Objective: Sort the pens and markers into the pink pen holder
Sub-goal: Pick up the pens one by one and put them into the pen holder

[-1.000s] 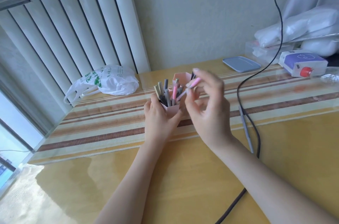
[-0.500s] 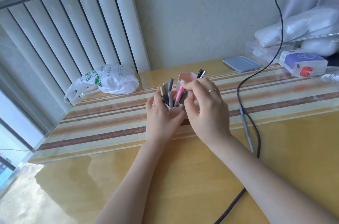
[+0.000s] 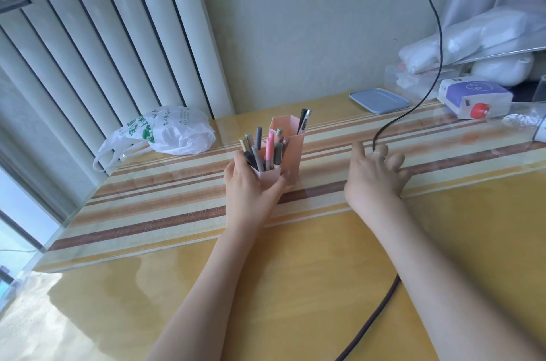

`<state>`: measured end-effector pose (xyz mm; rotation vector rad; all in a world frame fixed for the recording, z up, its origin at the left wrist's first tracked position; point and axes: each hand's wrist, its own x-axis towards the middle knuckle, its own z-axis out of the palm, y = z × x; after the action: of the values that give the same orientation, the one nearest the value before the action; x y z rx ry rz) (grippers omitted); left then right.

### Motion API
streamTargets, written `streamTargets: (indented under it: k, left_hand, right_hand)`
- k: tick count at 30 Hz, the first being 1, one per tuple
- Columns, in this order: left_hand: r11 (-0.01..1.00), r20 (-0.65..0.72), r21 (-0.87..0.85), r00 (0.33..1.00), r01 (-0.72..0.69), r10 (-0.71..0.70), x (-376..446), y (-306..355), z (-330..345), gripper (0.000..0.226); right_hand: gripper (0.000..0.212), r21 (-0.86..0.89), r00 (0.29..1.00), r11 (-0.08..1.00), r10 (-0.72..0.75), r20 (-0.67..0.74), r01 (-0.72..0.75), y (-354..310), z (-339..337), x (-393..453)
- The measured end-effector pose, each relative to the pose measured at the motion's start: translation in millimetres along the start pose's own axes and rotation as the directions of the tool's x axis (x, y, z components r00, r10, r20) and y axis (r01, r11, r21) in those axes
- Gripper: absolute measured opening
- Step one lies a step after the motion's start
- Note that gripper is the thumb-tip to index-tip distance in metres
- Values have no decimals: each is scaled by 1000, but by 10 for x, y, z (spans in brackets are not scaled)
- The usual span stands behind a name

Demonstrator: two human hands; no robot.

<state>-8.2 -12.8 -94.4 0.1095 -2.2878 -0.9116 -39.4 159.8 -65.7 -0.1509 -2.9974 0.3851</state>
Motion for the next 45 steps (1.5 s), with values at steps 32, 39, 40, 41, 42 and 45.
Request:
streamTargets:
  k: [32, 39, 40, 41, 42, 45]
  left_hand:
    - [1000, 4, 5, 1000, 7, -7, 4, 13, 1, 51]
    - [1000, 6, 7, 1000, -1, 1, 7, 12, -6, 52]
    - [1000, 7, 10, 1000, -4, 4, 5, 13, -6, 51]
    - [1000, 8, 15, 1000, -8, 8, 3, 12, -6, 51]
    - [1000, 8, 20, 1000, -12, 12, -1, 16, -8, 50]
    - [999, 8, 30, 999, -32, 32, -20, 45, -13, 54]
  right_hand:
    - [43, 902, 919, 174, -69, -389, 395, -169, -246, -93]
    - [23, 728, 750, -184, 215, -626, 661, -154, -456, -311]
    - [24, 714, 735, -181, 224, -640, 677, -165, -461, -331]
    - [24, 700, 717, -164, 226, -660, 696, -173, -455, -336]
    - [25, 688, 698, -132, 218, -682, 713, -179, -443, -330]
    - [32, 675, 668, 13, 134, -732, 738, -207, -354, -275]
